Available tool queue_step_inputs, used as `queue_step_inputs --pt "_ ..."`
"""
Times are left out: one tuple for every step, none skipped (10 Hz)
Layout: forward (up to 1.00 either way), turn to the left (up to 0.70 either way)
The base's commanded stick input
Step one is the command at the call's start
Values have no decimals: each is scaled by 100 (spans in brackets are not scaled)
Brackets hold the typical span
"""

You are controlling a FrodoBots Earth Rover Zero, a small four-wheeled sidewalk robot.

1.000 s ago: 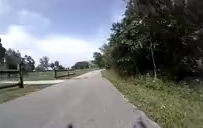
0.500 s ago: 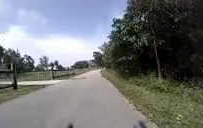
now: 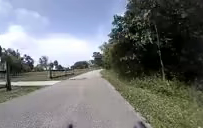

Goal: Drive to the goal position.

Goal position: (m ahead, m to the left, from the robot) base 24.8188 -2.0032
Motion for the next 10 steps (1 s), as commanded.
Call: queue_step_inputs --pt "70 0" --pt "70 0" --pt "70 0" --pt "70 0" --pt "70 0" --pt "70 0" --pt "70 0" --pt "70 10" --pt "70 14" --pt "70 14"
